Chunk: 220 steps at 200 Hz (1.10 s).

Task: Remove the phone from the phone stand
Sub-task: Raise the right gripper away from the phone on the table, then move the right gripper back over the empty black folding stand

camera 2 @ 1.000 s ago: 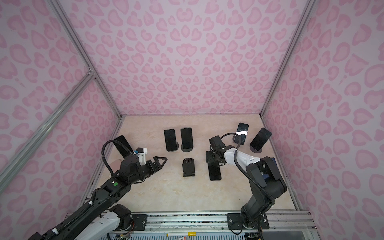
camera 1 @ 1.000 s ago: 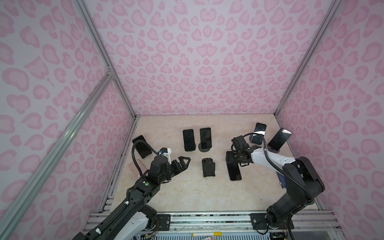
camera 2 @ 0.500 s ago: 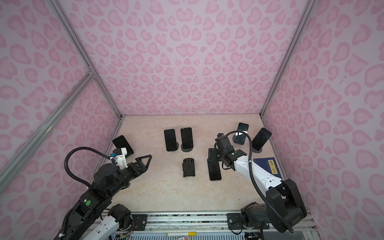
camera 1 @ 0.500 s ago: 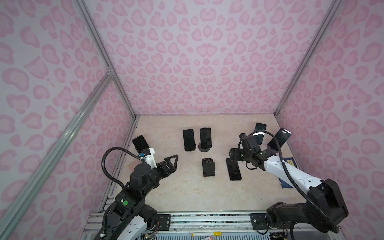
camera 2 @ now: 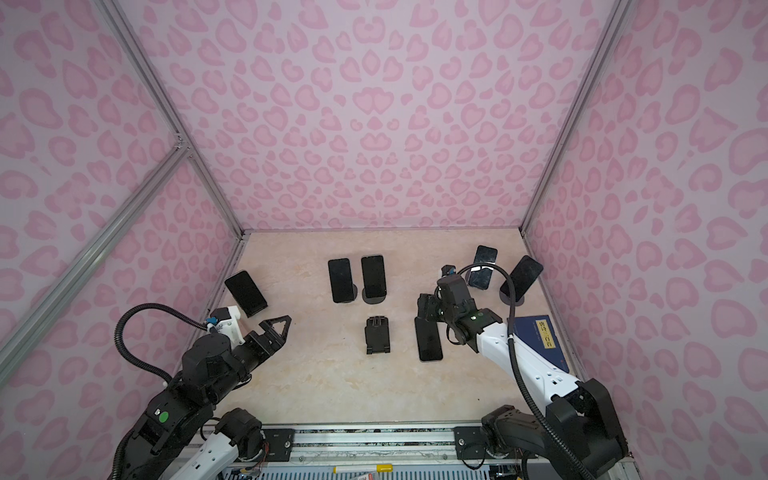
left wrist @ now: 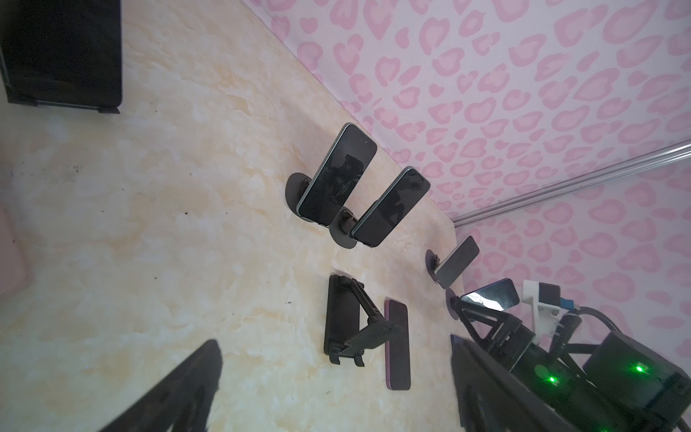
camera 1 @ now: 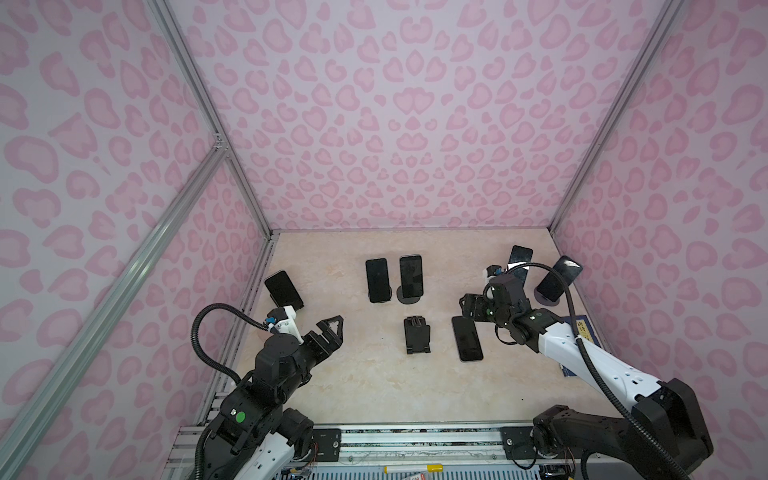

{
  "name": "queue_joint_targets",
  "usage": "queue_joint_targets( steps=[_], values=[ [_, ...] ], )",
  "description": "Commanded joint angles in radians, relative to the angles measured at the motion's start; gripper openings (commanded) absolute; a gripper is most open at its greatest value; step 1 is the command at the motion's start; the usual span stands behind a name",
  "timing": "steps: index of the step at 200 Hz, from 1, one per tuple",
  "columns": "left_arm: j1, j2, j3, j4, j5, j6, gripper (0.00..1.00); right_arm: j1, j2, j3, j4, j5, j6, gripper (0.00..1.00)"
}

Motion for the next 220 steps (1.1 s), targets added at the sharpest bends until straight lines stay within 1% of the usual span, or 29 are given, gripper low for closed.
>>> queue_joint_targets(
  steps=[1,15,22,30,37,52,65,70,76,89,104,124,135,158,171,187,202,220],
  values=[
    [0.001,0.048,-0.008,0.031,0.007,-0.038,0.99,0.0,-0.023,-0.004,0.015,0.007,0.009,0.91],
    [0.001,0.083,0.002,0.041,0.012,-0.035,0.98,-0.003,-0.049,-0.013,0.02,0.025,0.011,0.93],
    [0.0,0.095,0.008,0.048,0.016,-0.027,0.98,-0.008,-0.069,-0.022,0.036,0.019,0.02,0.97],
    [0.001,0.102,0.01,0.053,0.015,-0.023,0.98,-0.014,-0.096,-0.049,0.072,0.016,0.065,0.99],
    [0.001,0.101,0.011,0.056,0.01,-0.021,0.98,-0.013,-0.124,-0.089,0.144,-0.005,0.095,0.99],
    [0.001,0.083,0.015,0.052,0.001,-0.031,0.98,-0.014,-0.186,-0.188,0.32,-0.081,0.099,0.99],
    [0.001,0.052,0.012,0.037,0.006,-0.041,0.98,-0.014,-0.228,-0.239,0.405,-0.082,0.105,0.99],
    [0.001,0.036,0.009,0.03,0.008,-0.046,0.98,-0.015,-0.237,-0.24,0.413,-0.083,0.091,0.99],
    [0.001,0.014,-0.001,0.023,0.007,-0.054,0.98,-0.014,-0.245,-0.238,0.406,-0.085,0.065,0.96],
    [0.001,-0.03,-0.031,0.015,-0.009,-0.086,0.98,-0.014,-0.245,-0.193,0.328,-0.063,0.031,0.93],
    [0.0,-0.074,-0.08,0.036,-0.033,-0.132,0.98,-0.012,-0.238,-0.154,0.268,-0.079,0.035,0.93],
    [0.001,-0.082,-0.124,0.091,-0.063,-0.175,0.99,0.005,-0.241,-0.157,0.271,-0.131,0.05,0.92],
    [0.001,-0.058,-0.119,0.114,-0.084,-0.181,0.98,0.023,-0.242,-0.152,0.254,-0.12,0.041,0.9],
    [0.001,0.044,-0.076,0.161,-0.12,-0.174,0.97,0.075,-0.223,-0.107,0.17,-0.025,0.012,0.87],
    [0.001,0.112,-0.052,0.197,-0.128,-0.17,0.97,0.1,-0.201,-0.075,0.136,-0.013,-0.004,0.86],
    [0.001,0.209,-0.019,0.252,-0.119,-0.164,0.98,0.138,-0.176,-0.054,0.12,0.03,0.021,0.86],
    [0.001,0.299,0.017,0.295,-0.097,-0.141,0.97,0.189,-0.157,-0.045,0.116,0.099,0.044,0.87],
    [0.0,0.376,0.063,0.336,-0.037,-0.066,0.97,0.262,-0.139,-0.044,0.11,0.204,0.06,0.9]
  ],
)
